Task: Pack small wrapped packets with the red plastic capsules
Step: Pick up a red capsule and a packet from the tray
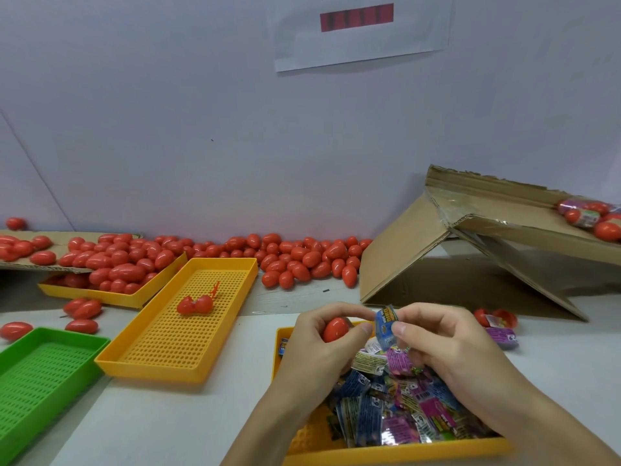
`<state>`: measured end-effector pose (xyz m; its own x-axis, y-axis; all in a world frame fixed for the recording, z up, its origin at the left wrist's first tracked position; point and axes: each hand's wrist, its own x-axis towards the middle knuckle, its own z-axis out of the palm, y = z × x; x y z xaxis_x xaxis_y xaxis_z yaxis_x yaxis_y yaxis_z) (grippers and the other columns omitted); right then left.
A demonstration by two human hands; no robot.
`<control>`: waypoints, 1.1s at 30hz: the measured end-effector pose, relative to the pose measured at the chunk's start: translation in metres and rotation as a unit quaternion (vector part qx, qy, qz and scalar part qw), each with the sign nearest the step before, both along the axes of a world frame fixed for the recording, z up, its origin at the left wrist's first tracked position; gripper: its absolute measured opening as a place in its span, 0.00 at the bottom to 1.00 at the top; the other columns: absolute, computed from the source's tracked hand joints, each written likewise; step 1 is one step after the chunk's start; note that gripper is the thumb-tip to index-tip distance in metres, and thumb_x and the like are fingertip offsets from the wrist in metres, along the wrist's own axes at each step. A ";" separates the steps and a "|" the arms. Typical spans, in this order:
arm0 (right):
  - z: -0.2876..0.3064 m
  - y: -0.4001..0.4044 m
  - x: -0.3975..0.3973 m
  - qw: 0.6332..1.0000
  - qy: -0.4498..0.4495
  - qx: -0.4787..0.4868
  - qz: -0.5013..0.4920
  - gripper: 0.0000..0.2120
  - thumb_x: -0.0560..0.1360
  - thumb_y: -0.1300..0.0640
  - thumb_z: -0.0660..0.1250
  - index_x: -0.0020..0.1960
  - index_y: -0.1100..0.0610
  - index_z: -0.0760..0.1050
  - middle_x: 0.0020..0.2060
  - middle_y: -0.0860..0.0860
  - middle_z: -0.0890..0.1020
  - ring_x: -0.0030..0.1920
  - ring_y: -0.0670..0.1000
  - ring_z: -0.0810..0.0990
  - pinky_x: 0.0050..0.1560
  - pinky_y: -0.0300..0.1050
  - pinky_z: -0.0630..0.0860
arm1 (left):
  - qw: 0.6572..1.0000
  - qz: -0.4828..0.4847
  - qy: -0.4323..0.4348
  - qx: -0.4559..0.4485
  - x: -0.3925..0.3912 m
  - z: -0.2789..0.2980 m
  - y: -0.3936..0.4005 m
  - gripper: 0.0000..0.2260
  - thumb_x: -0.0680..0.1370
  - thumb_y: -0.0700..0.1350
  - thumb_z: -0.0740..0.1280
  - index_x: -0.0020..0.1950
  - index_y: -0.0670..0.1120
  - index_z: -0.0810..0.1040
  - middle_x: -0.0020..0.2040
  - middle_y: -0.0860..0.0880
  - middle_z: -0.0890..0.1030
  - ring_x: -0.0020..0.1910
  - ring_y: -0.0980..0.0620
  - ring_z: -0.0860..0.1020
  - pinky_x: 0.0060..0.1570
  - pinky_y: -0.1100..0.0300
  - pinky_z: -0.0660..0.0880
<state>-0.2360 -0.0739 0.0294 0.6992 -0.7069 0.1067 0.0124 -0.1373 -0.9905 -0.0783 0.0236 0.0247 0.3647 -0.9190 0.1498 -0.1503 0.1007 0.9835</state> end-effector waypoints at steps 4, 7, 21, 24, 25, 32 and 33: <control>-0.005 -0.002 0.002 0.999 -0.019 0.024 -0.015 0.19 0.63 0.42 0.72 0.50 0.51 0.86 0.43 0.52 0.86 0.45 0.50 0.83 0.47 0.46 0.77 | 0.999 -0.020 -0.030 0.007 -0.001 0.000 0.000 0.03 0.76 0.46 0.73 0.45 0.55 0.86 0.37 0.60 0.81 0.34 0.61 0.78 0.34 0.69 0.73; -0.007 -0.002 0.003 0.998 -0.025 0.036 -0.034 0.17 0.64 0.45 0.73 0.50 0.50 0.86 0.45 0.56 0.86 0.52 0.64 0.81 0.56 0.60 0.78 | 1.000 -0.022 -0.013 0.002 -0.002 0.001 0.000 0.02 0.75 0.51 0.73 0.42 0.55 0.85 0.32 0.59 0.78 0.30 0.60 0.75 0.32 0.69 0.70; -0.001 0.003 0.004 0.999 0.040 0.010 -0.012 0.10 0.78 0.56 0.68 0.42 0.48 0.87 0.32 0.48 0.81 0.36 0.45 0.78 0.42 0.36 0.74 | 0.970 0.117 -0.211 -0.036 -0.004 -0.009 -0.004 0.05 0.76 0.43 0.73 0.44 0.54 0.85 0.38 0.60 0.83 0.43 0.60 0.81 0.39 0.71 0.75; 0.002 0.007 0.004 0.995 0.067 -0.073 -0.005 0.20 0.75 0.37 0.66 0.32 0.49 0.82 0.27 0.50 0.71 0.30 0.44 0.72 0.36 0.33 0.71 | 0.918 0.102 -0.376 -0.076 -0.004 -0.009 -0.003 0.07 0.77 0.46 0.69 0.52 0.52 0.85 0.42 0.60 0.84 0.43 0.61 0.81 0.42 0.70 0.76; 0.002 0.008 0.005 0.993 0.069 -0.090 -0.013 0.21 0.73 0.35 0.66 0.32 0.49 0.82 0.25 0.49 0.70 0.29 0.43 0.70 0.35 0.32 0.70 | 0.895 0.091 -0.428 -0.085 -0.004 -0.008 -0.003 0.09 0.77 0.46 0.68 0.54 0.52 0.85 0.43 0.58 0.85 0.42 0.60 0.81 0.42 0.67 0.77; 0.000 0.009 0.009 0.995 -0.037 0.088 -0.032 0.16 0.64 0.42 0.72 0.40 0.54 0.86 0.31 0.53 0.69 0.33 0.48 0.68 0.33 0.40 0.67 | 0.967 0.100 -0.233 -0.036 -0.009 -0.003 -0.002 0.03 0.77 0.48 0.71 0.45 0.53 0.85 0.34 0.62 0.81 0.36 0.62 0.79 0.36 0.71 0.72; -0.001 0.009 0.010 0.992 -0.044 0.112 -0.026 0.18 0.63 0.43 0.73 0.42 0.56 0.87 0.32 0.53 0.69 0.34 0.47 0.69 0.32 0.39 0.68 | 0.981 0.093 -0.168 -0.022 -0.010 0.000 -0.003 0.05 0.77 0.47 0.71 0.42 0.53 0.85 0.33 0.61 0.80 0.34 0.62 0.78 0.34 0.70 0.72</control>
<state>-0.2262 -0.0652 0.0279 0.6556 -0.7551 0.0017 0.0998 0.0844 -0.9914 -0.0879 0.0205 0.0242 0.4484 -0.8312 0.3288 -0.4852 0.0826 0.8705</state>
